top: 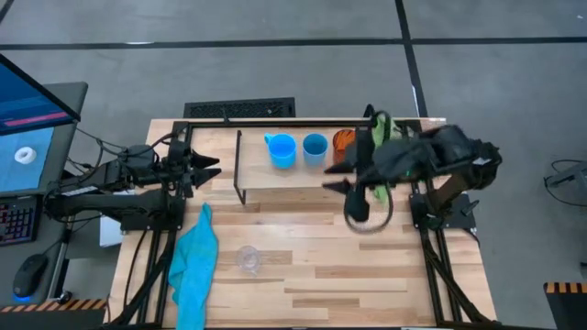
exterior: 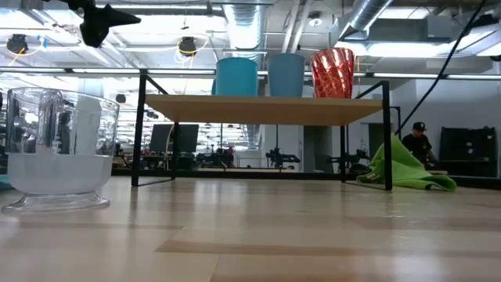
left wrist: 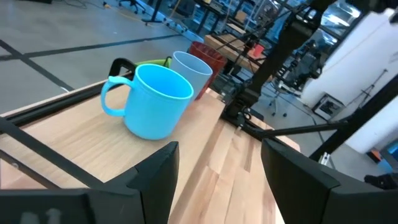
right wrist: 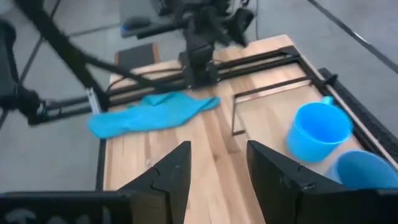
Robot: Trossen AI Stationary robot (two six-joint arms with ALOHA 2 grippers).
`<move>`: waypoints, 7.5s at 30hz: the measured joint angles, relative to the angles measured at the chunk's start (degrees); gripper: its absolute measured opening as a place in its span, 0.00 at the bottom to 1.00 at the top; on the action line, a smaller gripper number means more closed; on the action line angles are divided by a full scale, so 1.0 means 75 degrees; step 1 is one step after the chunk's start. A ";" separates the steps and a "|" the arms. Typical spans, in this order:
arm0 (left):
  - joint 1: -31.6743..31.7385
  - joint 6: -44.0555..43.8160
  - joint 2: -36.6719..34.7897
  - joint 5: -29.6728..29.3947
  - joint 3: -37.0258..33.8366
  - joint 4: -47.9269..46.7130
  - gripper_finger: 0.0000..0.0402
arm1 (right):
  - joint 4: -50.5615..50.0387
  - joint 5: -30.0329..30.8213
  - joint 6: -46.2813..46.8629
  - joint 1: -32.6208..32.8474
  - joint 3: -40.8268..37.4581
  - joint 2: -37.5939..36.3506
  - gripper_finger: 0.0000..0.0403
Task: Stack small to large cups/mugs on shelf
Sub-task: Put the transparent mug on the shelf
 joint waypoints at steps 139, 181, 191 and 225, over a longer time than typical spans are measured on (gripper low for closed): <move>-0.0001 0.0401 0.0001 -0.0645 -0.0002 -0.0160 0.55 | 0.3299 -0.3606 -0.5305 -0.0450 0.0017 0.6077 0.50; 0.0001 0.0313 0.0003 -0.0858 0.0000 -0.0157 0.55 | 0.3471 -0.3606 -0.5523 -0.0429 -0.0163 0.6165 0.43; -0.0001 0.0313 0.0001 -0.0858 0.0000 -0.0157 0.55 | 0.3145 -0.3610 -0.5473 -0.0423 -0.0169 0.6355 0.43; -0.0001 0.0453 0.0001 -0.0914 0.0001 -0.0143 0.55 | 0.3109 -0.3602 -0.3811 -0.0504 0.0018 0.5345 0.03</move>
